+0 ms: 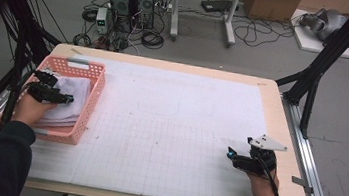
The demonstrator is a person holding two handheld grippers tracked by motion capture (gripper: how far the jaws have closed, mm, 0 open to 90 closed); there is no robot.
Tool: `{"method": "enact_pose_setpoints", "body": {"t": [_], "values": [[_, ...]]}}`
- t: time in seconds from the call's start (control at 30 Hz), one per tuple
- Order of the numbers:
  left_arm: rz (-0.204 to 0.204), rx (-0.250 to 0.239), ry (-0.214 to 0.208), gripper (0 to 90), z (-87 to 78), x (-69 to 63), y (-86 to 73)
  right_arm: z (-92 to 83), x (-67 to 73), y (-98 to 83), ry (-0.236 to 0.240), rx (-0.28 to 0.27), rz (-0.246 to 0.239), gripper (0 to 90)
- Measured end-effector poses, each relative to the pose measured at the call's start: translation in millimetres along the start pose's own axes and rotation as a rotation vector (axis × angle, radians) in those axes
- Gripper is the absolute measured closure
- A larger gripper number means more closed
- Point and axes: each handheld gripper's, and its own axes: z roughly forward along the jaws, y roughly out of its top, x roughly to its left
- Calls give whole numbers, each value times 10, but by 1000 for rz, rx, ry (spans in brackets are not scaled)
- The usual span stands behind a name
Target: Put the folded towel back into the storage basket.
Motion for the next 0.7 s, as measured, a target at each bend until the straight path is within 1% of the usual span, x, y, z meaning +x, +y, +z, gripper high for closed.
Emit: {"method": "enact_pose_setpoints", "body": {"t": [0.1, 0.13, 0.2, 0.23, 0.27, 0.3, 0.37, 0.4, 0.43, 0.47, 0.5, 0.53, 0.6, 0.67, 0.7], "values": [[-8, -12, -64, 450, 14, -5, -5, 0, -2, 0, -1, -3, -3, 182], [-7, -18, -94, 460, 15, -10, -7, 1, 1, 0, 0, -1, 0, 182], [-1, -43, -175, 478, 19, -19, -14, 3, 4, 2, 1, 0, -2, 182], [8, -58, -201, 486, 21, -22, -14, 4, 6, 3, 2, 1, -2, 182], [19, -65, -184, 487, 10, -19, -9, 4, 6, 4, 2, 1, -2, 182], [7, -77, -152, 480, -6, -2, -1, 3, 7, 4, 2, 0, -2, 182], [-49, -106, -86, 392, -63, 49, 20, -4, 3, 3, 1, -4, 0, 182], [-61, -133, -64, 362, -114, 76, 26, -7, 0, 2, 1, -6, 3, 182], [-77, -168, -44, 352, -175, 102, 31, -8, -6, -2, -3, -6, 2, 182], [-85, -201, -22, 345, -245, 134, 34, -10, -10, -2, -1, -5, 4, 182], [-88, -231, -10, 336, -300, 163, 33, -10, -11, -2, -1, -4, 4, 182], [-103, -282, 8, 330, -393, 200, 29, -10, -10, -1, -2, -3, 4, 182], [-111, -363, -6, 308, -531, 241, 14, -6, -6, 4, 0, -10, -1, 182], [-100, -465, -26, 288, -657, 231, -9, -7, 3, 9, 5, -12, 0, 182], [-97, -506, -43, 267, -703, 210, -17, -8, 1, 12, 2, -15, -4, 182]]}}
